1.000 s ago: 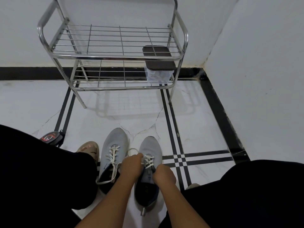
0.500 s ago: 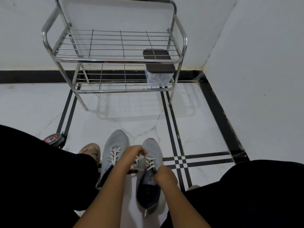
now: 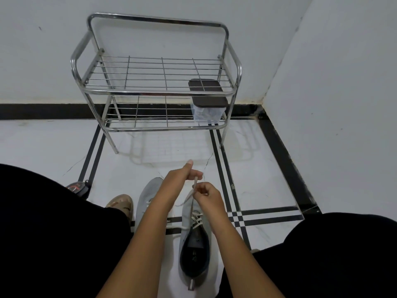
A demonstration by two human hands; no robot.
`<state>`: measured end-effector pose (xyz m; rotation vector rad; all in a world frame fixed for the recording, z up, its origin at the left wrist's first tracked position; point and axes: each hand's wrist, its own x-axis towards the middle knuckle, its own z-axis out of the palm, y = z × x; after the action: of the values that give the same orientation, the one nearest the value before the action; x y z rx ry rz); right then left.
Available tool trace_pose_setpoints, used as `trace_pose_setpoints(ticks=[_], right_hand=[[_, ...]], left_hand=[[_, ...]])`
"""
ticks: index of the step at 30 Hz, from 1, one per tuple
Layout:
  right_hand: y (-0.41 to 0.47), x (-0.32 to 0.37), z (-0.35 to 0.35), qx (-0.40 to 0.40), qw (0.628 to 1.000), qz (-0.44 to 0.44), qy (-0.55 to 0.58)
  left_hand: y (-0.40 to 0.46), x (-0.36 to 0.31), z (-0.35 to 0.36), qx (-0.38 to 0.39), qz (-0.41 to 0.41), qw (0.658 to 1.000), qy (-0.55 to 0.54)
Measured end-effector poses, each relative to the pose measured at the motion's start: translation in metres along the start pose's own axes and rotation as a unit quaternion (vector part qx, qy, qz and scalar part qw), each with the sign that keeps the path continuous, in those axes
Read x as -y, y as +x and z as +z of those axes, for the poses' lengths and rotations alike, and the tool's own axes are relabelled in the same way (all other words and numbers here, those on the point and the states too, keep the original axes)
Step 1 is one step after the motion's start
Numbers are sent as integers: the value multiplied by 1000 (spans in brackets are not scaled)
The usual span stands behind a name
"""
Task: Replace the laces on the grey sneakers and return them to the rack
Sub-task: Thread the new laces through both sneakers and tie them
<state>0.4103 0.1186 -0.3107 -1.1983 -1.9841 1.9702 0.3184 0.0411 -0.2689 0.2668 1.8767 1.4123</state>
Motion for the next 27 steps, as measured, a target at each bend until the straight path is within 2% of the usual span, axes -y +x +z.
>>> trace_pose_setpoints(ticks=[4,9,13,17,20,22,24,25,27], right_hand=[[-3,4,3,40,996,35,69],[0,8,-13,-8,999,7,33],[8,9,-40,-35,997,22,-67],[14,2,-55,-61,984,57,-155],[18,0,-58,-57,977,82,-189],[17,2,-54,-13,981,100,-167],[16,3,-48,18,980,106,-168],[14,2,-45,20,979,103,-176],[13,1,-42,19,977,87,-195]], left_hand=[[-2,4,4,-1,14,1000,22],[1,8,2,-46,-9,999,-5],[7,19,-4,-107,-55,991,-50],[12,34,-5,-135,-124,981,-58],[22,46,-3,-98,-177,979,41],[27,55,-2,-33,-202,958,202],[29,63,0,-3,-169,920,353],[30,67,2,-11,-134,913,385],[28,70,7,-25,-46,937,345]])
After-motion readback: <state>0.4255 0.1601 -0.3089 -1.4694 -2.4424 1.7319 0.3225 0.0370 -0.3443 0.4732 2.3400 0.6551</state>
